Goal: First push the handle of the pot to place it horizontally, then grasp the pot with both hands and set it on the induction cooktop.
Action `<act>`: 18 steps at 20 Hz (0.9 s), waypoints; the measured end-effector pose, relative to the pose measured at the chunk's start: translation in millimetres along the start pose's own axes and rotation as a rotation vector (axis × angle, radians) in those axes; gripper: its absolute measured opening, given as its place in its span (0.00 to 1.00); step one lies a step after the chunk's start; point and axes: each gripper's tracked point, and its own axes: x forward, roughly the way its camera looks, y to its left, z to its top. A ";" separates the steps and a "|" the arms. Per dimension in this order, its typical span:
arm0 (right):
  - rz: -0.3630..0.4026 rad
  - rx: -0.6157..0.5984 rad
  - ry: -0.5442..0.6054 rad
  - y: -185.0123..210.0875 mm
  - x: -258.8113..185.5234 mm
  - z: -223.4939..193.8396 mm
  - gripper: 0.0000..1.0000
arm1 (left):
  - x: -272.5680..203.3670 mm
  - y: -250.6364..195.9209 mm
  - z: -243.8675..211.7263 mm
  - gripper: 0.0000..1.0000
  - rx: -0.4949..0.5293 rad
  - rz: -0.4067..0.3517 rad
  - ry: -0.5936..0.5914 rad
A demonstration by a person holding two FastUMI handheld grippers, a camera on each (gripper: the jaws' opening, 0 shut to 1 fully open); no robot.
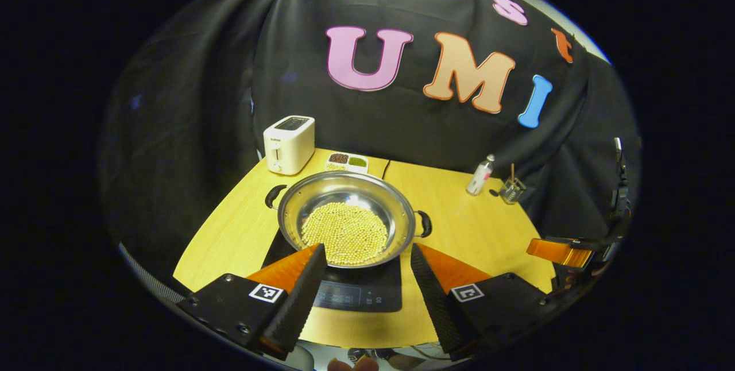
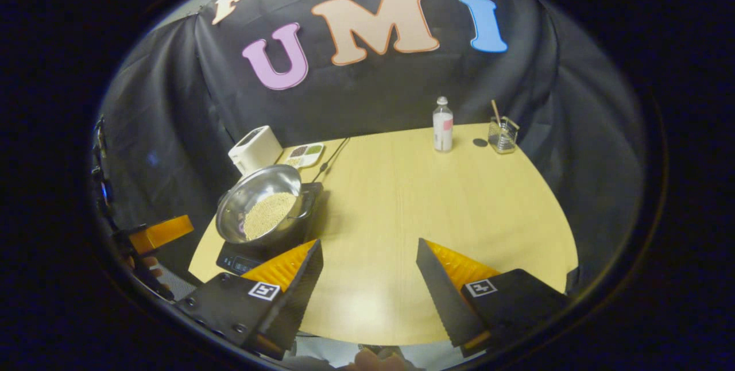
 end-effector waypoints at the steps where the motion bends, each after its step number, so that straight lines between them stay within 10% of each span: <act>1: -0.008 -0.015 -0.017 0.0 -18.3 3.8 1.00 | -6.8 -5.5 2.8 0.90 -0.002 -0.018 -0.012; 18: -0.035 -0.108 -0.619 -13.1 -240.7 203.6 0.93 | -151.0 -149.4 192.3 0.89 0.144 -0.136 -0.536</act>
